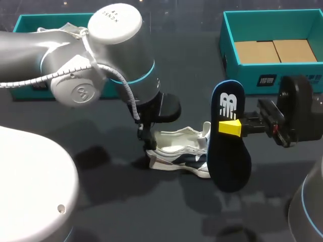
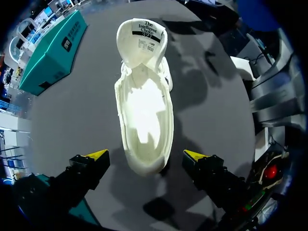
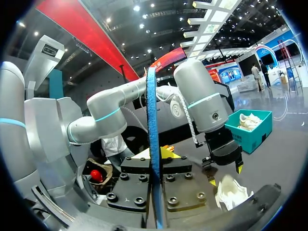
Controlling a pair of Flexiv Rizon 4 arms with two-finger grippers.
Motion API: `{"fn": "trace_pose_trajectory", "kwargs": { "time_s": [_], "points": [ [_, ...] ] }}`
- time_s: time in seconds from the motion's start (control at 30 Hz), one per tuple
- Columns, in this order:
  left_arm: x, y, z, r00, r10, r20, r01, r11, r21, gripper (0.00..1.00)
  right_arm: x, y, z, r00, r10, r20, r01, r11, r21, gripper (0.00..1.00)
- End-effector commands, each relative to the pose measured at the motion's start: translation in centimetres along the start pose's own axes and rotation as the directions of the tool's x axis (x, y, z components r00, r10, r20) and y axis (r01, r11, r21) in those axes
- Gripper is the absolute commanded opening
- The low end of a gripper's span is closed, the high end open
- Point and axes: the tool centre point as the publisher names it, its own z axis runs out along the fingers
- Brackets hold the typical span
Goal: Take the shoe out of the shoebox, open the shoe tongue, remove and reinsert the insole, then place the shoe into the shoebox
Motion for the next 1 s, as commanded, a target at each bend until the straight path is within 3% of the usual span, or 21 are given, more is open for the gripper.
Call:
{"fn": "trace_pose_trajectory", "kwargs": {
  "time_s": [0.03,0.27,0.73,0.93,1.0],
  "points": [
    [-0.2,-1.2,-0.8,1.0,0.002,0.005,-0.002,1.0,-0.025,1.0,0.2,-0.1,0.1,1.0,0.001,0.003,-0.001,1.0,0.0,0.0],
    [-1.3,-3.3,-0.2,1.0,0.004,0.016,-0.004,1.0,-0.019,1.0,0.2,-0.1,0.1,1.0,0.001,0.003,-0.001,1.0,0.0,0.0],
    [-4.2,-6.3,3.2,0.999,-0.009,0.035,0.01,1.0,-0.024,0.98,0.2,-0.1,0.1,1.0,0.001,0.003,-0.001,1.0,0.0,0.0],
    [-5.0,-6.9,4.9,1.0,-0.014,0.02,0.014,1.0,-0.016,0.9,0.2,-0.1,0.1,1.0,0.001,0.003,-0.001,1.0,0.0,0.0],
    [-5.1,-7.0,5.5,1.0,-0.019,0.012,0.019,1.0,-0.017,0.81,0.2,-0.1,0.1,1.0,0.001,0.003,-0.001,1.0,0.0,0.0]
  ]
}}
